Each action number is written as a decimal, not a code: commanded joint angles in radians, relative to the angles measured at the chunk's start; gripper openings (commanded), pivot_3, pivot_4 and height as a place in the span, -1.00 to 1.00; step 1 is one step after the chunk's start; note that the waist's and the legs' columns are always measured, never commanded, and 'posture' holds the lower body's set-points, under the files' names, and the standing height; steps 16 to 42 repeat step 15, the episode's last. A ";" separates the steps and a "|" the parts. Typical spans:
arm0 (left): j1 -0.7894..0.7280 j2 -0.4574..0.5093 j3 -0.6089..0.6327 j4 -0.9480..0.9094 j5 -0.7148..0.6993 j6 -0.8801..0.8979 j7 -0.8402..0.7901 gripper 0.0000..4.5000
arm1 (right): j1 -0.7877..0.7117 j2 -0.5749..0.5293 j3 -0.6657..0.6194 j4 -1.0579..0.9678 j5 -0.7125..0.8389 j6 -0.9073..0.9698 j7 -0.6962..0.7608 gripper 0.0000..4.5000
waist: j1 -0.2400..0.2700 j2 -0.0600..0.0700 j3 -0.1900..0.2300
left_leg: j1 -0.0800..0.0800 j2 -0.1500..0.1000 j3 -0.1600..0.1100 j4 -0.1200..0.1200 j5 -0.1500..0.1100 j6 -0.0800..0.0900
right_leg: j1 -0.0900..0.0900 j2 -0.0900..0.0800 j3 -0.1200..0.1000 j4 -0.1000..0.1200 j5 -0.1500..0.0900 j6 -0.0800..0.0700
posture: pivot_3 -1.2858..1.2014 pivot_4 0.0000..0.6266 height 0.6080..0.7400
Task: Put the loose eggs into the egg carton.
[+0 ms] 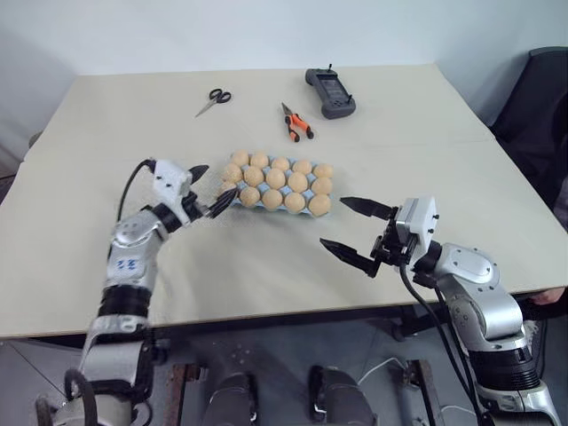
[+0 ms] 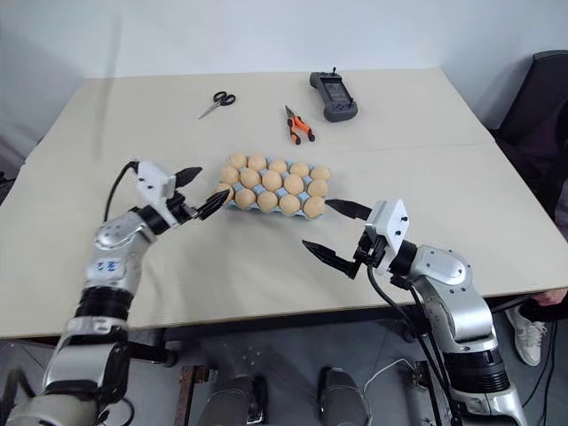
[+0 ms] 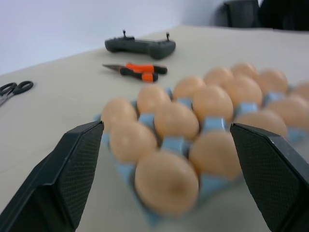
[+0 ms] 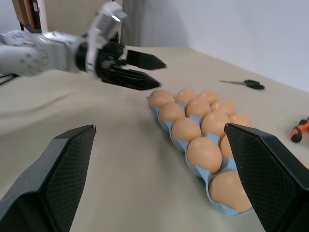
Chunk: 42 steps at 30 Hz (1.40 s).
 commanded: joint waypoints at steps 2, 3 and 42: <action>0.132 0.110 0.045 -0.181 -0.059 0.048 -0.107 0.99 | -0.002 -0.019 -0.037 -0.006 0.019 0.005 0.000 1.00 | 0.001 0.000 0.000 | 0.000 0.000 0.000 0.000 0.000 0.000 | 0.000 -0.001 0.000 0.000 0.000 0.000 | 0.03 -0.52 1.00; 0.162 0.134 0.054 -0.201 -0.060 0.048 -0.119 0.99 | -0.002 -0.021 -0.040 -0.001 0.019 0.005 0.000 1.00 | 0.001 0.000 0.000 | 0.000 0.000 0.000 0.000 0.000 0.000 | 0.000 -0.002 0.000 0.000 0.000 0.000 | 0.03 -0.52 1.00; 0.403 0.230 0.147 -0.392 -0.097 0.098 -0.151 0.99 | 0.006 -0.013 -0.054 0.059 0.005 -0.023 -0.003 1.00 | 0.005 0.000 0.000 | 0.001 0.004 -0.001 -0.006 -0.002 -0.007 | -0.001 -0.003 0.000 -0.005 0.001 -0.006 | 0.03 -0.52 1.00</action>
